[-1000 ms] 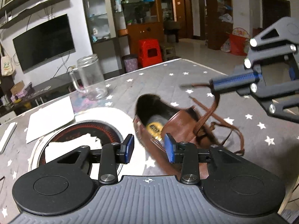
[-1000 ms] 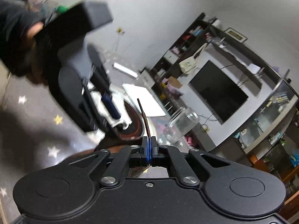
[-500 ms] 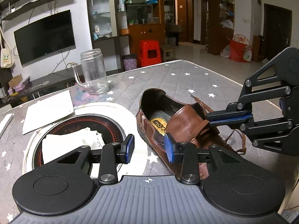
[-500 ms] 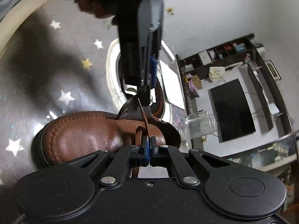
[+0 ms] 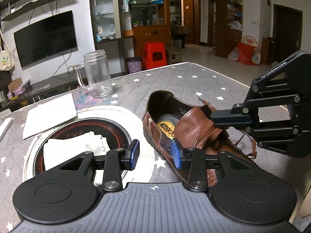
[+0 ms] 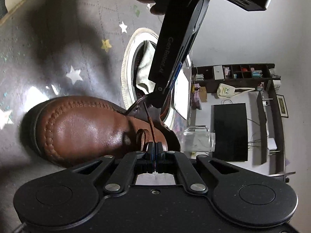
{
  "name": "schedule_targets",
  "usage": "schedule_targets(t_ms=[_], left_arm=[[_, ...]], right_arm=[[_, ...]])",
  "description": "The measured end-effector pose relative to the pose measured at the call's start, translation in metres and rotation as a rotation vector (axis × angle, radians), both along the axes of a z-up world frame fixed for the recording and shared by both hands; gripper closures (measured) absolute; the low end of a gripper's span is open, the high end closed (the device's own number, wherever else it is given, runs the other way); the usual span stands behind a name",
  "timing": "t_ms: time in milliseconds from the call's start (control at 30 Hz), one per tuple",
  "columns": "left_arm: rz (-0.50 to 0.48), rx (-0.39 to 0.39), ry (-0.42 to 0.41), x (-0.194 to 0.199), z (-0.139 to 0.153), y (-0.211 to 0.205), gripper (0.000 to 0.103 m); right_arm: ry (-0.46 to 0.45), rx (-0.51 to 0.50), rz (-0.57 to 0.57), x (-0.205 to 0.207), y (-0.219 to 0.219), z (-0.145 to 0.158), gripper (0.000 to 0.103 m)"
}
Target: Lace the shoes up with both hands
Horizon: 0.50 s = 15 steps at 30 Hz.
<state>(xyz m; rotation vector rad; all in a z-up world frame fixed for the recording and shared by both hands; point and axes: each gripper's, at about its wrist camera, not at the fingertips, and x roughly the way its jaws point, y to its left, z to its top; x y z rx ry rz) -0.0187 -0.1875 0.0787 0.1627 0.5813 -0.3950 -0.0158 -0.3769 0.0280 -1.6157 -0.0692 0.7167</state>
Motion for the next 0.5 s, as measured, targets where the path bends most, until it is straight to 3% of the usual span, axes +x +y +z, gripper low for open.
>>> schedule_targets(t_ms=[500], left_arm=[[-0.001, -0.028, -0.003, -0.002, -0.004, 0.007, 0.064]], right_arm=[[-0.110, -0.131, 0.041, 0.012, 0.001, -0.016, 0.102]])
